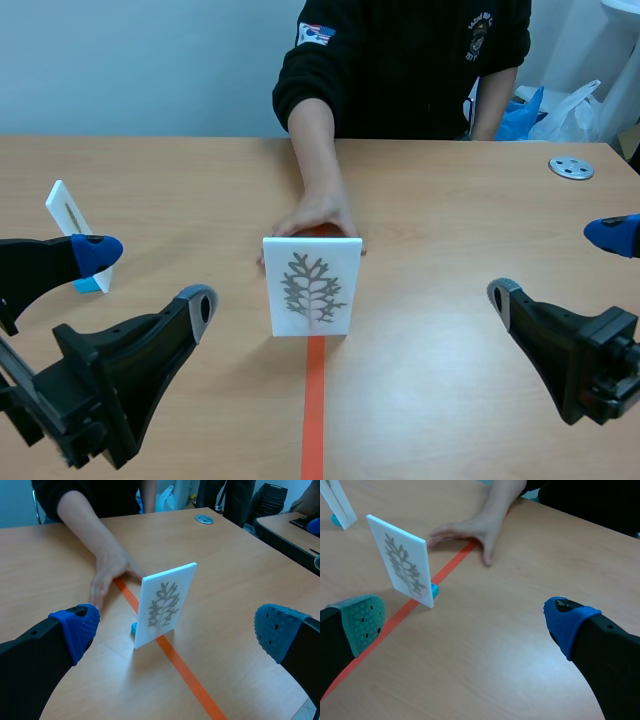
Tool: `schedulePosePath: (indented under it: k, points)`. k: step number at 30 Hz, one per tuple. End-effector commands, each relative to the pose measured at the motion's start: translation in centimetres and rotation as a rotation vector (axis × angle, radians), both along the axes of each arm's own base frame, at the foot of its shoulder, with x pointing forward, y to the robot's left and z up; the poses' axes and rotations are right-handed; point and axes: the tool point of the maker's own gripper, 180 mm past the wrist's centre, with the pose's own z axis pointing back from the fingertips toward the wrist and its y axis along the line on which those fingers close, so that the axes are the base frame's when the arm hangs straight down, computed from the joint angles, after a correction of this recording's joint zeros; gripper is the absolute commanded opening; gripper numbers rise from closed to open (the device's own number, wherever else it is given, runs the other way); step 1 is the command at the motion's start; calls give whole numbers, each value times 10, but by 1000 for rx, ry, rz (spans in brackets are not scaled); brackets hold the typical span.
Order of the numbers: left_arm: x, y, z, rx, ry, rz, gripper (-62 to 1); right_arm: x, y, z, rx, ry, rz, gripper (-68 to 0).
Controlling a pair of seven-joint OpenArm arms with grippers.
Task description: Sort the leaf by its shape. The table is split by an orange tape line. A compound leaf with several leaflets goes to the left side, a simple leaf with one blade goes to the right side. Return to the home posture when a red brick is placed on the table.
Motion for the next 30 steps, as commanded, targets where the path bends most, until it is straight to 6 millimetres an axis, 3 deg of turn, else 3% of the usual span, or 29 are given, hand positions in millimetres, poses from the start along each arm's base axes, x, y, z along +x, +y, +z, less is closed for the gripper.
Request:
schedulePosePath:
  k: [1,14,25,30]
  points:
    - [2,1,5,-10,-18,4,14,1,3,9,-8,-30,15,4]
    - [2,1,5,-10,-18,4,14,28,-8,-9,-43,-23,9,4]
    - [2,1,5,-9,-19,4,14,53,22,-54,-29,36,97,4]
    - [2,1,5,-9,-19,4,14,67,47,-76,-4,60,128,4]
